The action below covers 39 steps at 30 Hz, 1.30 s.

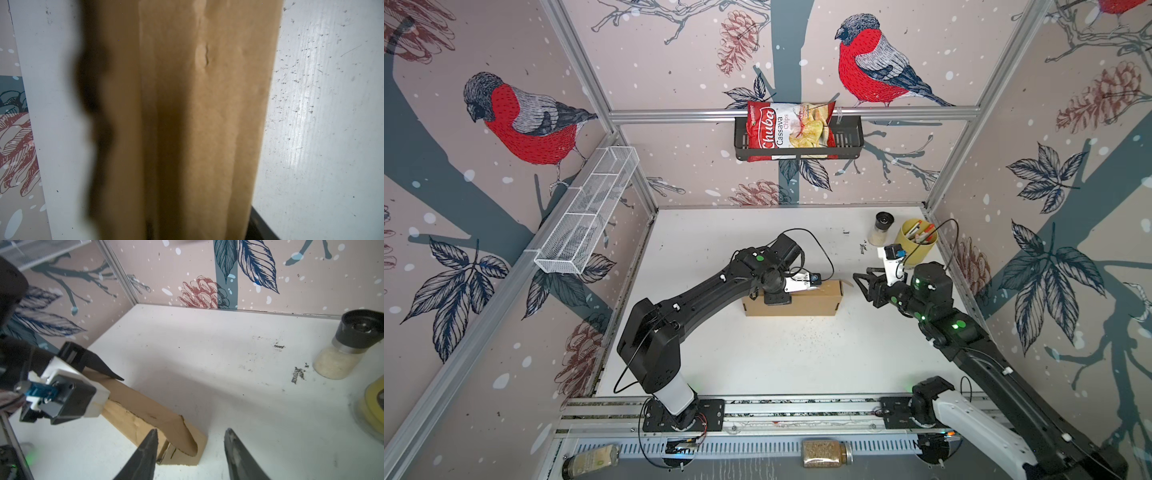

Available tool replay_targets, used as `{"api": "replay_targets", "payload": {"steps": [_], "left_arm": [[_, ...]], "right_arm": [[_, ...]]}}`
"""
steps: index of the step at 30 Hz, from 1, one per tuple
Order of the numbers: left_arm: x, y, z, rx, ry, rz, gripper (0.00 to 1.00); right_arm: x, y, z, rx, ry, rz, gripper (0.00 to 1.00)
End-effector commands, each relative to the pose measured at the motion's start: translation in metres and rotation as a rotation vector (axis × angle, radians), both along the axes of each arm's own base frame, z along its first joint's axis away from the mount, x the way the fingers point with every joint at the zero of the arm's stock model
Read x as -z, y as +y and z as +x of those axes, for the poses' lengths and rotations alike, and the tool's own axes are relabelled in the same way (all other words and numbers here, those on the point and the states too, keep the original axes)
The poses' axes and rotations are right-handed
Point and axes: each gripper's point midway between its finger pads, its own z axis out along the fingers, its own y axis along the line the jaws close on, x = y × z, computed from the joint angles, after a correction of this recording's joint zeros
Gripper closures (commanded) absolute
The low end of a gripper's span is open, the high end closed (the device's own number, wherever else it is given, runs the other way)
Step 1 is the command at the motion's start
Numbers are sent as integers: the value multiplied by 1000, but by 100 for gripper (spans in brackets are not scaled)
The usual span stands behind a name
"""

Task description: Fold the paper box

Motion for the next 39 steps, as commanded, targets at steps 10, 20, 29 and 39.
{"api": "replay_targets", "payload": {"steps": [10,20,29,39], "left_arm": [[7,11,-7,-13,35,37,42],[6,11,-8,-16,31,26,43],[3,9,-7,-16,25,15,43],[1,8,-7,-16,19,9,42]], "right_arm": [[25,10,-18,-163,50,-340,52],[33,22,-3,-181,75,-360,66],[35,26,5,-165,82,-352,78],[40,36,5,-196,101,-333,83]]}}
